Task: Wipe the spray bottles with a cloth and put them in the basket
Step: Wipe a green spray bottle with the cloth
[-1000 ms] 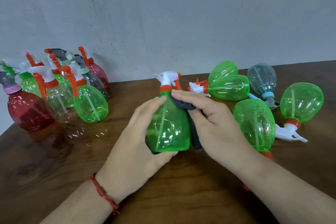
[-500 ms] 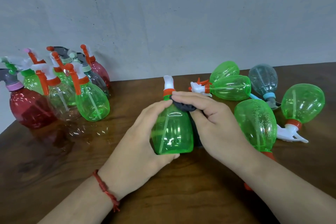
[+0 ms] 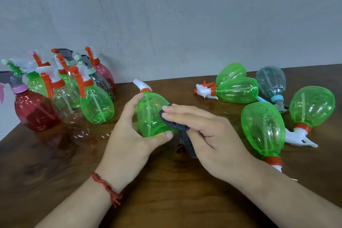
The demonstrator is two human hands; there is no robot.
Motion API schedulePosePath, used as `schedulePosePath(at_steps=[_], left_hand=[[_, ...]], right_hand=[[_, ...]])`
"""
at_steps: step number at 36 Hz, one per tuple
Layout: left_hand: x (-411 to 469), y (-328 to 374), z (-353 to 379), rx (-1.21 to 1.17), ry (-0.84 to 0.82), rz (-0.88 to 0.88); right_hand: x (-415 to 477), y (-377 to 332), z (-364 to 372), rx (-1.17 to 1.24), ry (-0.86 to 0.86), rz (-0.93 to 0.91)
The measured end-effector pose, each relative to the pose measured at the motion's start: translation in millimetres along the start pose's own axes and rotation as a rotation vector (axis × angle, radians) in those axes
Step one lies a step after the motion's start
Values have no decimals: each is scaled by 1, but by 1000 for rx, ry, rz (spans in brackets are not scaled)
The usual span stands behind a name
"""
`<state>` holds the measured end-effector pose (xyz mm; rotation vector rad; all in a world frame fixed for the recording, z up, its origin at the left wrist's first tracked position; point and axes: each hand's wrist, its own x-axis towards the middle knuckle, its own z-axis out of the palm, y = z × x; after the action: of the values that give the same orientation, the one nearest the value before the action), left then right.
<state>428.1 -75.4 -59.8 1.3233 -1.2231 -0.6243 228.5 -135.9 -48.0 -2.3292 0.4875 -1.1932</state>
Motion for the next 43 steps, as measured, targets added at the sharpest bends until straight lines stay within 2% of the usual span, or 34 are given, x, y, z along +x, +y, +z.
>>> schedulePosePath(at_steps=[6, 11, 16, 20, 25, 31, 33, 35, 37, 39, 40, 43], left_hand=[[-1, 16, -6, -297, -131, -76], [5, 17, -6, -525, 12, -274], [4, 18, -13, -572, -192, -348], [5, 17, -14, -548, -256, -335], [3, 14, -10, -519, -173, -290], [3, 15, -10, -597, -158, -343], [4, 15, -9, -640, -163, -355], [4, 17, -8, -696, -175, -331], [4, 21, -7, -751, -161, -285], [3, 23, -6, -764, -140, -224], [2, 25, -4, -747, -123, -188], [-1, 25, 2, -646, -3, -65]], right_hand=[[0, 4, -1, 168, 122, 106], [3, 4, -2, 279, 185, 202], [5, 2, -3, 413, 179, 243], [5, 2, -3, 381, 167, 232], [0, -1, 3, 176, 36, 55], [1, -1, 2, 111, 29, -15], [3, 0, 1, 141, 99, 68], [7, -3, 3, 252, 198, 242], [12, -6, 7, 540, 266, 470], [14, -9, 11, 920, 278, 668], [15, -10, 12, 1021, 262, 728], [14, -17, 16, 1124, 206, 795]])
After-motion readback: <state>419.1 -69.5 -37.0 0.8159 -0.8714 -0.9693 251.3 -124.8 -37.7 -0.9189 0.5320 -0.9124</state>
